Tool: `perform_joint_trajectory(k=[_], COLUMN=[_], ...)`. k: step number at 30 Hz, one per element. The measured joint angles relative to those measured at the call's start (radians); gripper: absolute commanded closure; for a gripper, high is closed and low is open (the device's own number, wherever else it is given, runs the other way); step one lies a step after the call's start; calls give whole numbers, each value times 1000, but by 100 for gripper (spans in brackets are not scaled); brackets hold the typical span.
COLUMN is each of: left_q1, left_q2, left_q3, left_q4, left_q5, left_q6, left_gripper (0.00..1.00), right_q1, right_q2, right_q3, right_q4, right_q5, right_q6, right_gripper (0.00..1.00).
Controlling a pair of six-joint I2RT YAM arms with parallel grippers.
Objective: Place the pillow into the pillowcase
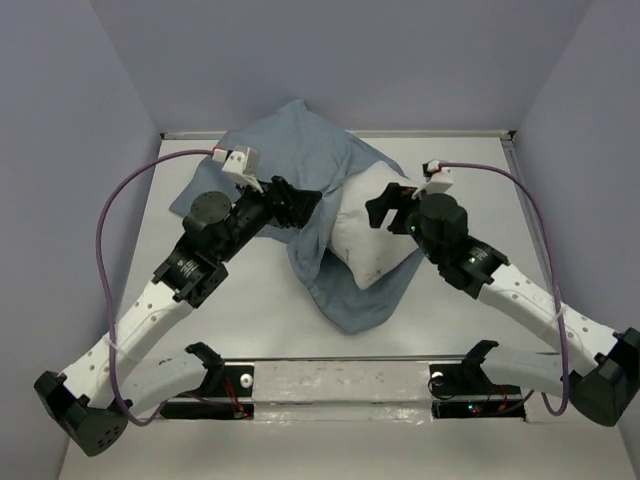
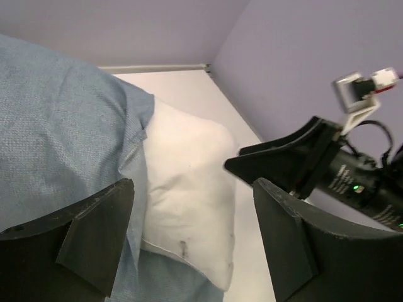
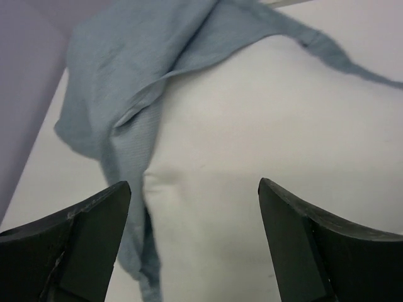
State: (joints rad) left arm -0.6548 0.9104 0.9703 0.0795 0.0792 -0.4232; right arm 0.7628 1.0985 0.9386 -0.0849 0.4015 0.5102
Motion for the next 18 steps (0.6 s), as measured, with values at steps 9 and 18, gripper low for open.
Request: perform_joint_trajectory(k=[9,18], left_q1=[-32,-85], left_q2=[468,764], left_q3=[300,620], left_q4=[-152,-295], left_q5=[-128,-227], left_q6=[129,465], left_gripper=[15,18], right_q1=[-328,-197], right_q2=[191,162], right_q3=[21,-55], right_q4=[-97,-32], right_q5=[-140,-271], right_q6=[-154,-86], right_gripper=[70,100])
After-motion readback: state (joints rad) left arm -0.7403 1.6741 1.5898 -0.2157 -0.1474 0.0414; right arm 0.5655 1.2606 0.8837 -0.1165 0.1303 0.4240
